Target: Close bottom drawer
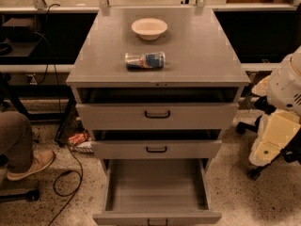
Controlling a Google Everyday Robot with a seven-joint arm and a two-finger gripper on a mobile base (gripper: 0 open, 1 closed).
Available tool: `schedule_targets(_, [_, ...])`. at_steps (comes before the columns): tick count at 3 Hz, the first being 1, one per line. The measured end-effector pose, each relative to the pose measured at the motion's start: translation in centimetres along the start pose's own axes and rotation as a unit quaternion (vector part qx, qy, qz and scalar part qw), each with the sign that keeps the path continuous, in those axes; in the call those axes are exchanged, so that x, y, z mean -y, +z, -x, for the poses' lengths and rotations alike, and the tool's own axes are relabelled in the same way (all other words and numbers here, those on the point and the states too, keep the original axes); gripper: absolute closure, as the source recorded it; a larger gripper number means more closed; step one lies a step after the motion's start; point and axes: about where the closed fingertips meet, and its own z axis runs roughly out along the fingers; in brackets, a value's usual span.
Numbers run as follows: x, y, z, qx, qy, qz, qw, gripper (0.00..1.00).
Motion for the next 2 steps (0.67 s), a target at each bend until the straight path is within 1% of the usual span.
schedule_targets(1, [0.0, 0.3, -0.1, 0.0, 0.004, 0.001, 1.0, 0.0])
schedule_targets(2, [-2.0, 6.2, -1.9, -0.023, 0.047, 0.034, 0.9981, 0.0])
